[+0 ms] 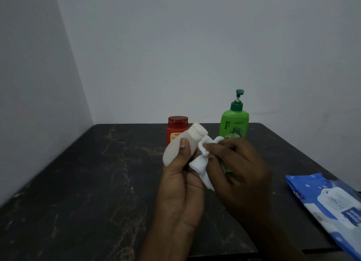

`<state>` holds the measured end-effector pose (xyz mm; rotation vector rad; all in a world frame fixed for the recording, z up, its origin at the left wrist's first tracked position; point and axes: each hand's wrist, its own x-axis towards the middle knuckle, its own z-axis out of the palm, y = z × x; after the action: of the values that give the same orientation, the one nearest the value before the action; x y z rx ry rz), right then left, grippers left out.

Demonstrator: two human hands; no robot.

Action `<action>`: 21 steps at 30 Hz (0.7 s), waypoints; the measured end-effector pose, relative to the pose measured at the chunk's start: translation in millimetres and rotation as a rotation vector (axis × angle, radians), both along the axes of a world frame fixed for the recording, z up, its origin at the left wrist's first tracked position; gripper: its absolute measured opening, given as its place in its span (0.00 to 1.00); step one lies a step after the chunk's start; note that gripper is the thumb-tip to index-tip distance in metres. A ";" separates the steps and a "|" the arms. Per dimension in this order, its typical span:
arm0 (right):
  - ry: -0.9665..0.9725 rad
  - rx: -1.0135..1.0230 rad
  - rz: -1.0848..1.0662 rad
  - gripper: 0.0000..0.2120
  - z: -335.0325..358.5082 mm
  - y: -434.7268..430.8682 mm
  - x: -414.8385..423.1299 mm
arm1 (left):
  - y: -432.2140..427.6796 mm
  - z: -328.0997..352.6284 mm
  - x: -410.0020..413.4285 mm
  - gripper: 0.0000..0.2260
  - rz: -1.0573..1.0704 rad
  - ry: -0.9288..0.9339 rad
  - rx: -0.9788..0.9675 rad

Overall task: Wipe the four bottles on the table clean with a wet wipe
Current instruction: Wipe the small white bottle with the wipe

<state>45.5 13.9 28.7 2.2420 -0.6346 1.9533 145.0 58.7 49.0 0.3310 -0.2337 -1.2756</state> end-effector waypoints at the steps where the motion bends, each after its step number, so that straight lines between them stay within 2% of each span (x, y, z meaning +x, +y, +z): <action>1: -0.039 0.003 0.004 0.10 1.0 1.0 -3.3 | 0.5 1.9 4.2 0.18 -0.025 0.002 -0.021; 4: -0.138 0.024 -0.010 0.11 7.1 -0.1 -13.6 | -1.8 3.6 13.7 0.23 -0.080 0.030 -0.053; 9: -0.014 0.091 0.083 0.13 18.1 -5.7 -20.9 | 0.1 3.3 7.7 0.26 -0.123 -0.063 -0.033; 11: 0.032 0.104 0.082 0.13 20.1 -6.6 -23.1 | 1.9 6.5 8.1 0.26 -0.103 -0.072 -0.033; 15: 0.067 0.112 0.105 0.11 21.7 -7.3 -26.9 | 5.0 13.9 10.1 0.17 -0.065 -0.046 -0.044; 21: 0.104 0.080 0.111 0.15 22.1 -5.4 -25.2 | 4.0 10.5 8.0 0.23 -0.093 -0.048 -0.026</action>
<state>20.3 8.5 50.8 2.4587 -0.5977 1.8757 153.0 62.7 59.4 0.3321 -0.3088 -1.3565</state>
